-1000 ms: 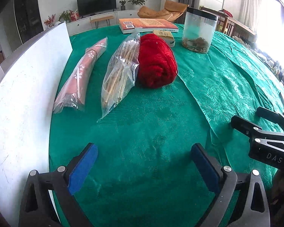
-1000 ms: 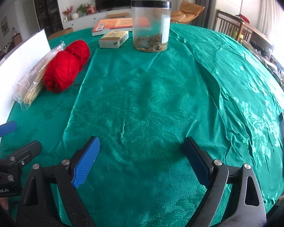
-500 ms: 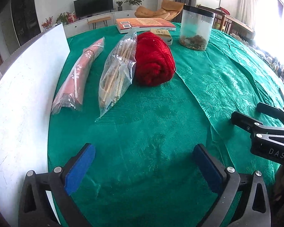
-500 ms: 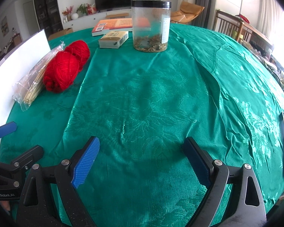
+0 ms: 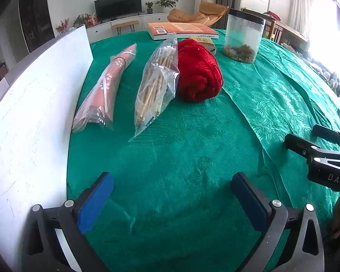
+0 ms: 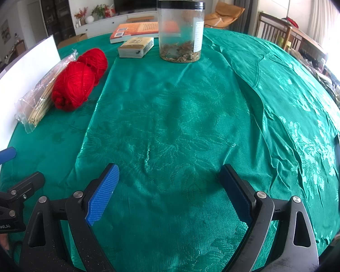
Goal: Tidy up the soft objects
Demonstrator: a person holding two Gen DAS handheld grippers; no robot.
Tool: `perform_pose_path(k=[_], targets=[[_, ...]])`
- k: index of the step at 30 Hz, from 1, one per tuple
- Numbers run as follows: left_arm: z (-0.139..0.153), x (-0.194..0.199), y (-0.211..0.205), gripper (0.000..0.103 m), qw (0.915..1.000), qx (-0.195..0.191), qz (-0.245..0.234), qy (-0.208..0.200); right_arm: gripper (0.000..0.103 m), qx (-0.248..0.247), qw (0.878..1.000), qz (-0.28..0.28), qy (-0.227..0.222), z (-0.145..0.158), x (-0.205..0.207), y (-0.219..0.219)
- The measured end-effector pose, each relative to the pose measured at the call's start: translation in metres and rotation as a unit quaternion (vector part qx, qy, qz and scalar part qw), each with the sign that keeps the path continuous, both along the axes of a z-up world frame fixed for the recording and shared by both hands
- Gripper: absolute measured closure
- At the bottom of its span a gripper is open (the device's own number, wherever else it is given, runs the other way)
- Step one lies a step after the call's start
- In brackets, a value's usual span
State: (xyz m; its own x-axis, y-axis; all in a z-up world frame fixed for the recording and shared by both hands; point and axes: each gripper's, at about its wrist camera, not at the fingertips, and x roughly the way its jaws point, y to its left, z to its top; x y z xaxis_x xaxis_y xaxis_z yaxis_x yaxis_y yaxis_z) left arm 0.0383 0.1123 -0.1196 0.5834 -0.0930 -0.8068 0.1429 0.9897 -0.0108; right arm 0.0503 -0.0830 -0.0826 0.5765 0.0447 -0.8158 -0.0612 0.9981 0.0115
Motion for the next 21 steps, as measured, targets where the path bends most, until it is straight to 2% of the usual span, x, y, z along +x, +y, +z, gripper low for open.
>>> perform_pose_path(k=[21], targets=[[-0.0002, -0.0005, -0.0003, 0.0, 1.0, 0.0, 0.002, -0.005, 0.011, 0.0, 1.0, 0.0, 0.0, -0.0005, -0.0002, -0.0007]])
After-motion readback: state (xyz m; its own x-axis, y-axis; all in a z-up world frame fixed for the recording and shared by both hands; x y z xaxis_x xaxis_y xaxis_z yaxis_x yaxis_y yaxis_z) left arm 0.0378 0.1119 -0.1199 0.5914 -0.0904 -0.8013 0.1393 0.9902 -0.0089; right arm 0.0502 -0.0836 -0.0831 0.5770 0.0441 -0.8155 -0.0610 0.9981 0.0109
